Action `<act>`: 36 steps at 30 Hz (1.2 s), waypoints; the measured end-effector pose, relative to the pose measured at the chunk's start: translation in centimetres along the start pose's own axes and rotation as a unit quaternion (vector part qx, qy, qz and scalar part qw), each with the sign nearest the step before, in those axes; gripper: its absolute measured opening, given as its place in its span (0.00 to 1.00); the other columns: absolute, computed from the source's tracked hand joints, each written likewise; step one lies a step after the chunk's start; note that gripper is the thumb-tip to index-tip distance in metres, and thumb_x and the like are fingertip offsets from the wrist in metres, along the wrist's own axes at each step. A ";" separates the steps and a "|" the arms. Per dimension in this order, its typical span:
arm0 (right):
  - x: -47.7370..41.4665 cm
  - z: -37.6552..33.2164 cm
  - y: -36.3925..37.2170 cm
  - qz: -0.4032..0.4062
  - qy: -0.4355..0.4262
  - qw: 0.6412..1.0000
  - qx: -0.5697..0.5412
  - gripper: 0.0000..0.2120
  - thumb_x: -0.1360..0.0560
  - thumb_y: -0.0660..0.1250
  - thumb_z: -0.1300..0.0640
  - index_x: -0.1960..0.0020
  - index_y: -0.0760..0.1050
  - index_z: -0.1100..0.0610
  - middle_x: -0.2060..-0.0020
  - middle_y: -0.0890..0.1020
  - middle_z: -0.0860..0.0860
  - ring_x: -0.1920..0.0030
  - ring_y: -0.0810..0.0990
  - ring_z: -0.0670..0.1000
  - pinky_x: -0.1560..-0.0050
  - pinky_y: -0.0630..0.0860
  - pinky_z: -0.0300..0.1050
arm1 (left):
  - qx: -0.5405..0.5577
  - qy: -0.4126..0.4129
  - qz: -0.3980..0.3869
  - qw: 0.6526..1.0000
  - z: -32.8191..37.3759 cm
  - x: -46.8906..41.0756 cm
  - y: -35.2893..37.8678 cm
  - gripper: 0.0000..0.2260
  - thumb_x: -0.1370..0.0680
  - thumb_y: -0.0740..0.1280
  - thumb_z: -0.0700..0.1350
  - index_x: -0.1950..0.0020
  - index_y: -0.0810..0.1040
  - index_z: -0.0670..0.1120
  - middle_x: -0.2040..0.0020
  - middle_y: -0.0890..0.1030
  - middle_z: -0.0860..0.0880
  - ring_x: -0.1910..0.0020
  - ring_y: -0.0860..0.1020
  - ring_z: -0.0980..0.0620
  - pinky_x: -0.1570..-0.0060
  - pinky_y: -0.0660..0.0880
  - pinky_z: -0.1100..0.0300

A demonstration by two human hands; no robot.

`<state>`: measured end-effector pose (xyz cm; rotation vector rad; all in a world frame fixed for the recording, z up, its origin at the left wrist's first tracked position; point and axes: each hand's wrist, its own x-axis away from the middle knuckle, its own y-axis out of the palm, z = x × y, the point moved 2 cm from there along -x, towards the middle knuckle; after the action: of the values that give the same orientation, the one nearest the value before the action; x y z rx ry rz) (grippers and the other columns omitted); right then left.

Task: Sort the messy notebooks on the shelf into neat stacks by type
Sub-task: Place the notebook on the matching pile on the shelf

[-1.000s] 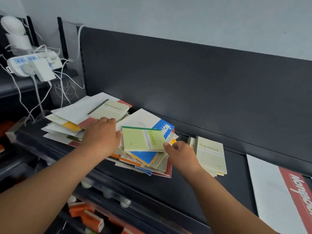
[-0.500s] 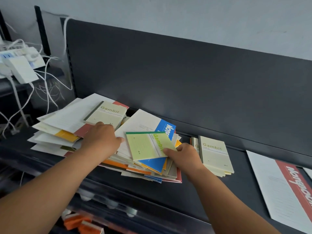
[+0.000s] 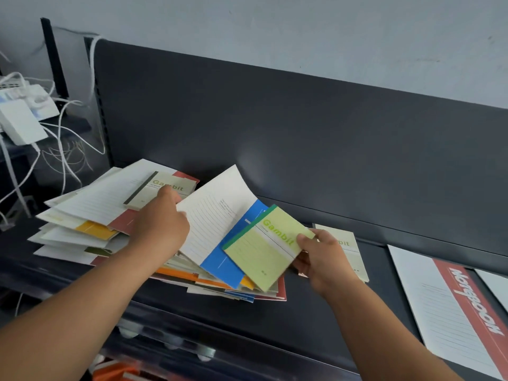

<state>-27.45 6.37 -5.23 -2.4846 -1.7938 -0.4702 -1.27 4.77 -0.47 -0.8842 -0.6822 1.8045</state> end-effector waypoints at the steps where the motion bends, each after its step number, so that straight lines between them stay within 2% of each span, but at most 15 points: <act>1: -0.1 -0.4 -0.7 0.010 -0.010 1.000 0.008 0.10 0.20 0.61 0.63 0.39 0.71 0.60 0.56 0.83 0.57 0.60 0.82 0.55 0.61 0.80 0.48 | 0.027 -0.001 0.003 1.000 0.3 0.1 -0.1 0.05 0.20 0.59 0.40 0.45 0.67 0.48 0.57 0.74 0.51 0.65 0.72 0.55 0.74 0.62 0.61; 8: -2.6 -3.4 -7.2 0.096 -0.047 0.993 0.047 0.12 0.20 0.61 0.62 0.36 0.72 0.57 0.49 0.82 0.57 0.55 0.82 0.55 0.58 0.80 0.47 | 0.200 0.002 0.035 0.979 2.8 0.5 -0.5 0.05 0.21 0.60 0.39 0.48 0.70 0.48 0.55 0.76 0.52 0.56 0.76 0.51 0.68 0.70 0.59; 13: -4.5 -3.7 -10.8 0.131 -0.049 0.978 0.154 0.08 0.22 0.64 0.62 0.46 0.75 0.65 0.55 0.82 0.62 0.60 0.79 0.57 0.55 0.79 0.53 | 0.263 -0.011 0.076 0.962 4.5 1.3 0.0 0.05 0.22 0.61 0.39 0.47 0.72 0.46 0.53 0.78 0.50 0.55 0.78 0.52 0.70 0.70 0.63; 16: -5.3 -3.1 -11.7 0.128 -0.036 0.971 0.201 0.06 0.22 0.64 0.59 0.49 0.73 0.63 0.58 0.79 0.59 0.64 0.77 0.55 0.63 0.79 0.49 | 0.313 -0.031 0.084 0.946 5.8 2.1 0.7 0.06 0.21 0.62 0.39 0.46 0.72 0.47 0.54 0.78 0.51 0.57 0.77 0.56 0.70 0.70 0.65; 19: -6.3 -2.4 -12.3 0.111 -0.035 0.955 0.271 0.11 0.23 0.62 0.58 0.50 0.72 0.67 0.56 0.79 0.59 0.58 0.79 0.58 0.50 0.80 0.61 | 0.355 -0.055 0.070 0.931 7.2 3.0 1.8 0.07 0.21 0.63 0.38 0.46 0.71 0.48 0.56 0.77 0.54 0.56 0.77 0.56 0.68 0.73 0.63; 21: -6.0 -2.8 -12.6 0.094 -0.049 0.917 0.385 0.07 0.24 0.63 0.58 0.50 0.75 0.62 0.56 0.79 0.56 0.53 0.80 0.57 0.47 0.80 0.52 | 0.369 -0.061 0.059 0.926 8.3 3.7 2.7 0.07 0.21 0.63 0.37 0.47 0.71 0.48 0.56 0.79 0.53 0.55 0.79 0.54 0.66 0.76 0.60; 22: -5.2 -3.5 -12.7 0.090 -0.061 0.910 0.401 0.04 0.23 0.63 0.59 0.52 0.74 0.60 0.60 0.77 0.53 0.53 0.80 0.56 0.52 0.79 0.47 | 0.372 -0.063 0.054 0.925 8.8 4.1 3.2 0.06 0.21 0.63 0.38 0.47 0.72 0.48 0.55 0.79 0.52 0.55 0.80 0.52 0.64 0.77 0.59; 24: -4.3 -4.4 -13.7 0.072 -0.079 0.907 0.407 0.06 0.23 0.60 0.60 0.59 0.68 0.55 0.65 0.69 0.51 0.62 0.76 0.55 0.66 0.69 0.42 | 0.375 -0.067 0.040 0.924 10.0 5.1 4.3 0.06 0.21 0.63 0.38 0.47 0.72 0.48 0.53 0.81 0.50 0.53 0.81 0.50 0.62 0.78 0.56; 26: -3.5 -4.9 -15.4 0.075 -0.074 0.946 0.306 0.10 0.23 0.56 0.59 0.63 0.65 0.55 0.66 0.66 0.54 0.68 0.64 0.52 0.69 0.63 0.41 | 0.379 -0.069 0.022 0.922 11.6 6.2 5.5 0.06 0.21 0.63 0.39 0.47 0.72 0.48 0.52 0.81 0.48 0.52 0.81 0.49 0.61 0.79 0.55; 28: -2.6 -5.4 -17.6 0.086 -0.085 0.964 0.239 0.12 0.21 0.55 0.56 0.58 0.70 0.63 0.64 0.68 0.59 0.65 0.65 0.55 0.63 0.69 0.46 | 0.387 -0.072 0.013 0.919 13.4 7.5 6.8 0.07 0.21 0.62 0.38 0.46 0.72 0.47 0.53 0.80 0.48 0.53 0.80 0.50 0.62 0.78 0.56; 29: -2.3 -5.5 -18.8 0.088 -0.094 0.962 0.240 0.15 0.21 0.56 0.56 0.51 0.72 0.68 0.62 0.71 0.64 0.51 0.62 0.47 0.58 0.74 0.52 | 0.389 -0.074 0.009 0.918 14.4 8.3 7.5 0.07 0.22 0.62 0.38 0.47 0.72 0.47 0.53 0.80 0.49 0.54 0.80 0.50 0.63 0.77 0.56; 30: -1.7 -5.8 -20.0 0.090 -0.106 0.955 0.262 0.16 0.21 0.56 0.56 0.46 0.71 0.69 0.58 0.73 0.68 0.43 0.72 0.70 0.52 0.77 0.57 | 0.391 -0.074 0.002 0.917 15.5 9.0 8.4 0.06 0.22 0.62 0.37 0.47 0.72 0.47 0.54 0.80 0.49 0.54 0.80 0.50 0.64 0.77 0.56; 32: -0.4 -6.2 -22.5 0.102 -0.148 0.923 0.339 0.14 0.20 0.57 0.56 0.43 0.75 0.64 0.57 0.77 0.61 0.57 0.75 0.62 0.48 0.74 0.53 | 0.396 -0.074 -0.023 0.915 17.8 10.7 10.3 0.06 0.21 0.61 0.37 0.49 0.71 0.48 0.53 0.80 0.49 0.54 0.80 0.50 0.64 0.77 0.55; 34: 0.3 -6.4 -25.4 0.117 -0.203 0.865 0.444 0.16 0.20 0.60 0.53 0.35 0.74 0.57 0.43 0.78 0.52 0.43 0.76 0.54 0.42 0.70 0.46 | 0.391 -0.074 -0.051 0.916 20.0 12.4 12.4 0.07 0.21 0.60 0.37 0.49 0.71 0.48 0.53 0.79 0.49 0.54 0.80 0.51 0.67 0.77 0.57; 36: 0.8 -6.3 -28.1 0.140 -0.240 0.799 0.533 0.21 0.20 0.61 0.51 0.30 0.69 0.57 0.32 0.72 0.53 0.31 0.68 0.55 0.33 0.65 0.49 | 0.378 -0.070 -0.074 0.920 21.9 14.1 14.3 0.07 0.22 0.60 0.37 0.49 0.71 0.48 0.53 0.80 0.49 0.55 0.80 0.51 0.69 0.77 0.58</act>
<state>-54.86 15.06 -2.99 -1.9564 -1.1411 1.0033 -30.21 11.24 -2.62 -0.1767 -0.0885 1.7882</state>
